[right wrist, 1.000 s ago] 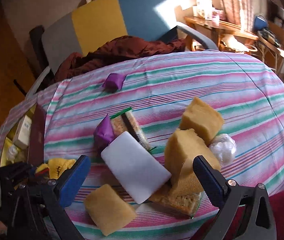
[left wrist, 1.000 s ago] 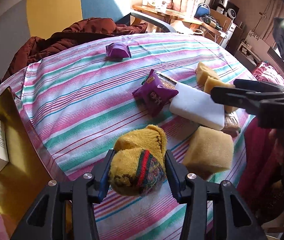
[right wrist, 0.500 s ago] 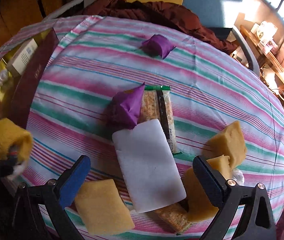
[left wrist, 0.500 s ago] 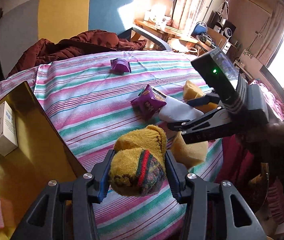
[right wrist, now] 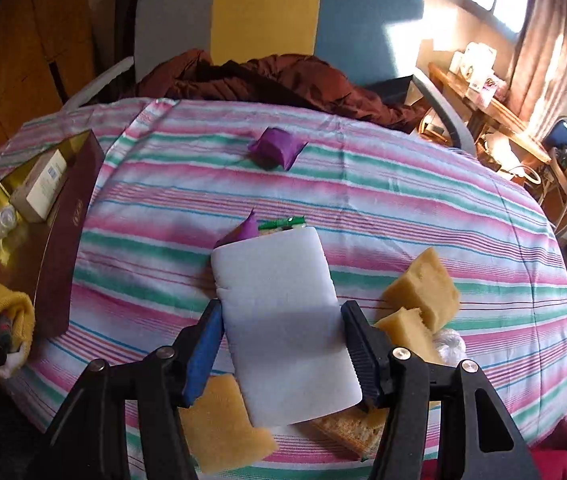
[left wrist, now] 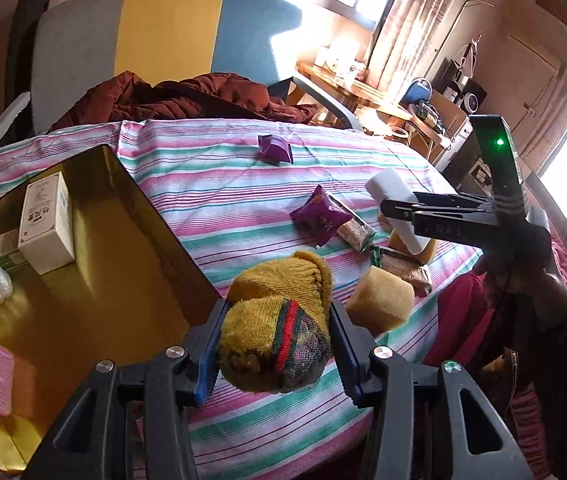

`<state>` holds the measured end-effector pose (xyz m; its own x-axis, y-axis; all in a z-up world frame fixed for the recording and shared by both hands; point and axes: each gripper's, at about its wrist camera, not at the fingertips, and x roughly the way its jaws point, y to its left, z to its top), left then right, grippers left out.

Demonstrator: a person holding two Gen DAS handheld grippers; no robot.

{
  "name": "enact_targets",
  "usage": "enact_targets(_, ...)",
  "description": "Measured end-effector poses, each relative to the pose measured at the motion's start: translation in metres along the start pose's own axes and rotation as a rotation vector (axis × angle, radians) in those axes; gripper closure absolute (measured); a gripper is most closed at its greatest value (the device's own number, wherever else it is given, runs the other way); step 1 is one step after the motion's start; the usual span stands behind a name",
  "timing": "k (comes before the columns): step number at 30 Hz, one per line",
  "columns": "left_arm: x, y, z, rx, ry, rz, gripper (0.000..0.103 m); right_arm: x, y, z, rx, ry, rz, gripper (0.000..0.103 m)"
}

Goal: Organize objects
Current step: 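Lift the sock with the left gripper while the right gripper grasps the white eraser block, then place the sock in the tray with the left gripper while the right gripper sets the eraser there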

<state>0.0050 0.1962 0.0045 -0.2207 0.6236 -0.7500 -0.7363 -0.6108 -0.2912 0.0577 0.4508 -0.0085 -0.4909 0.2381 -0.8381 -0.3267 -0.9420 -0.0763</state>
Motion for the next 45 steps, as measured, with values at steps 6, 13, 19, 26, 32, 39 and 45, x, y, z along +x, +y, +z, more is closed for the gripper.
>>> enact_targets(6, -0.027, 0.034, -0.010, -0.094, -0.049, 0.039, 0.054, -0.036, 0.014, 0.009, 0.057, -0.106, 0.069, 0.043)
enact_targets(13, -0.061, 0.088, -0.032, -0.228, -0.101, 0.116, 0.054, -0.045, 0.100, 0.012, -0.042, -0.116, 0.286, 0.043)
enact_targets(19, -0.095, 0.132, -0.057, -0.331, -0.146, 0.177, 0.054, -0.037, 0.175, 0.009, -0.131, -0.086, 0.401, 0.043)
enact_targets(26, -0.134, 0.177, -0.085, -0.454, -0.194, 0.243, 0.054, -0.028, 0.218, 0.009, -0.188, -0.054, 0.444, 0.043)
enact_targets(32, -0.134, 0.193, -0.082, -0.502, -0.214, 0.219, 0.054, -0.016, 0.235, 0.012, -0.199, -0.035, 0.446, 0.043)
enact_targets(39, -0.105, 0.170, -0.032, -0.400, -0.205, 0.139, 0.054, -0.008, 0.230, 0.020, -0.181, -0.032, 0.424, 0.042)
enact_targets(45, -0.070, 0.148, 0.034, -0.300, -0.205, 0.116, 0.054, 0.005, 0.230, 0.014, -0.157, -0.003, 0.443, 0.041)
